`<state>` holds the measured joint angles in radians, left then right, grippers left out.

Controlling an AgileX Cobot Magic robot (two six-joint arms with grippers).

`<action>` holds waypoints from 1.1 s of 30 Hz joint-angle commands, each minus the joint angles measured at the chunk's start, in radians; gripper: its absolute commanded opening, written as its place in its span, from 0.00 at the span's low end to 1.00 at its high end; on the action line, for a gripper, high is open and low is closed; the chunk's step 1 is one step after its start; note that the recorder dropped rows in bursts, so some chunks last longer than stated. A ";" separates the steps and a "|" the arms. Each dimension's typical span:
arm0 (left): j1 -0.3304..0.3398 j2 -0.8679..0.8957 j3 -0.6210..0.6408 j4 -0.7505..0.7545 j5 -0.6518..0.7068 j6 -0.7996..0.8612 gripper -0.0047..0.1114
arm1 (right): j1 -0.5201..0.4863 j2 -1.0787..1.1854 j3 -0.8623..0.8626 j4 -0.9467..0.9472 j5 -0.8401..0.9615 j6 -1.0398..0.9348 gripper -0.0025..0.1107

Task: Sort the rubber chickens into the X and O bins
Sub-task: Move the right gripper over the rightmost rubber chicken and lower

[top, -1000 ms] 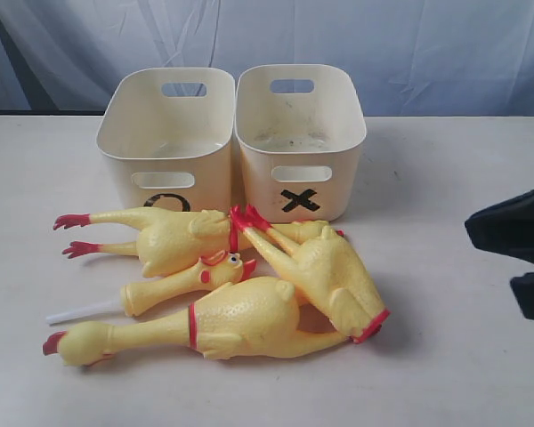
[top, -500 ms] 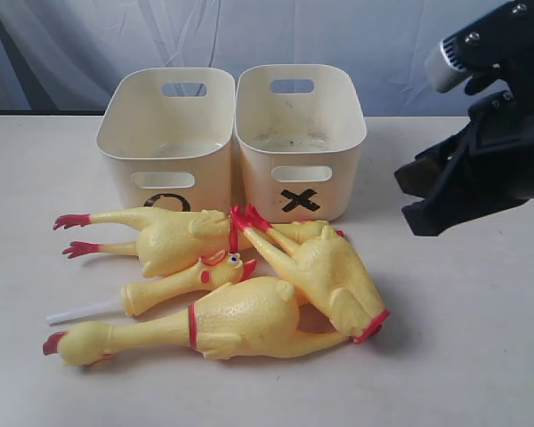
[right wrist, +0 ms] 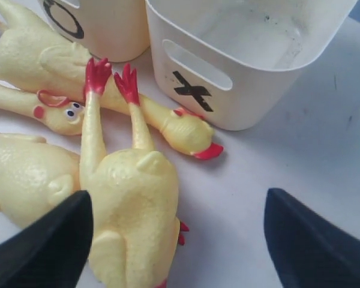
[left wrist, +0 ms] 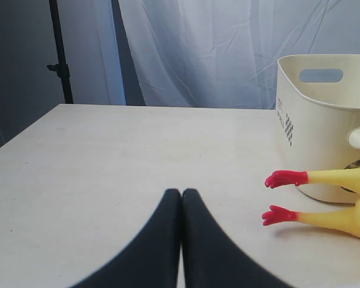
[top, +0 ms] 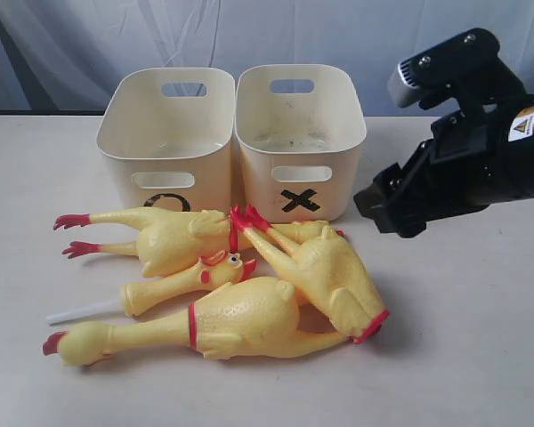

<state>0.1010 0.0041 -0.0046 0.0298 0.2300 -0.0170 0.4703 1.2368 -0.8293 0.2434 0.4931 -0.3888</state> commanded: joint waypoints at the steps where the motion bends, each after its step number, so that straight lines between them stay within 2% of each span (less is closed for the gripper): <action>1: 0.005 -0.004 0.005 0.001 0.002 -0.001 0.04 | 0.001 0.059 -0.005 0.040 -0.007 0.008 0.67; 5: 0.005 -0.004 0.005 0.001 0.002 -0.001 0.04 | 0.001 0.114 -0.005 0.055 -0.011 0.008 0.67; 11: 0.005 -0.004 0.005 0.001 0.002 -0.001 0.04 | 0.001 0.191 -0.005 0.187 -0.011 -0.023 0.67; 15: 0.005 -0.004 0.005 0.001 0.002 -0.001 0.04 | 0.001 0.232 -0.005 0.191 -0.013 -0.024 0.67; 23: 0.005 -0.004 0.005 0.001 0.002 -0.001 0.04 | 0.001 0.297 -0.005 0.355 -0.107 -0.024 0.67; 33: 0.005 -0.004 0.005 0.001 0.002 -0.001 0.04 | 0.001 0.315 -0.005 0.399 -0.134 -0.024 0.67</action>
<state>0.1010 0.0041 -0.0046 0.0298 0.2300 -0.0170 0.4703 1.5501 -0.8293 0.6307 0.3756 -0.4040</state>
